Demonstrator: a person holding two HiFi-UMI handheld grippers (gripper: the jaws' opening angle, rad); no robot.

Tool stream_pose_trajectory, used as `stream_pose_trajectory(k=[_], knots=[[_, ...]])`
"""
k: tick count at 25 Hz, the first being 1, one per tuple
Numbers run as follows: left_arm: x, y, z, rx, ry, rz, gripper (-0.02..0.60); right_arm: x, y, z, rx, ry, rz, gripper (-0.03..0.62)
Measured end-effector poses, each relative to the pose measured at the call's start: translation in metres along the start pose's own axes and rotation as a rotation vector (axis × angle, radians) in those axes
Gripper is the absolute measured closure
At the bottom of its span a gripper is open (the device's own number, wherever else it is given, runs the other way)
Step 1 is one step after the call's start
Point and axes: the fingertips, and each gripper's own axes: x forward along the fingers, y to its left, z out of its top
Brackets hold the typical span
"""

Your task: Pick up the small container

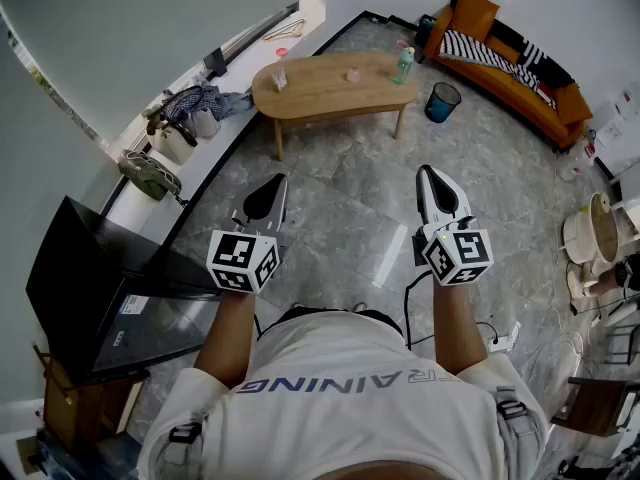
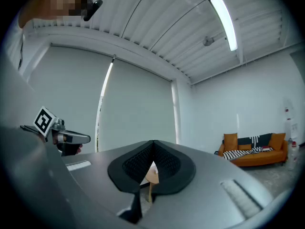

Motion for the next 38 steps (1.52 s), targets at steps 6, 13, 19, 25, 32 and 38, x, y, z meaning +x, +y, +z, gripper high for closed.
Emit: stream_pose_trajectory(k=[6,13,19,25,32,38], knots=[[-0.003,-0.003,0.003,0.009,-0.004,0.001,0.580,-0.001,0.002,-0.006,0.018,0.009,0.012,0.582],[-0.006,0.002,0.001,-0.021,-0.010,0.015,0.580,0.005,0.004,-0.012,0.029,0.016,0.015,0.582],[-0.010,0.010,0.000,-0.025,-0.012,0.005,0.581,0.014,0.012,-0.015,0.079,0.006,0.026,0.581],[-0.019,0.033,-0.005,-0.048,-0.018,-0.006,0.581,0.022,0.036,-0.020,0.070,0.005,0.019,0.581],[-0.017,0.048,-0.021,-0.085,0.001,-0.021,0.581,0.034,0.049,-0.031,0.036,0.044,0.012,0.580],[0.018,0.057,-0.017,-0.060,0.008,-0.010,0.581,0.066,0.022,-0.036,0.062,0.039,0.016,0.580]])
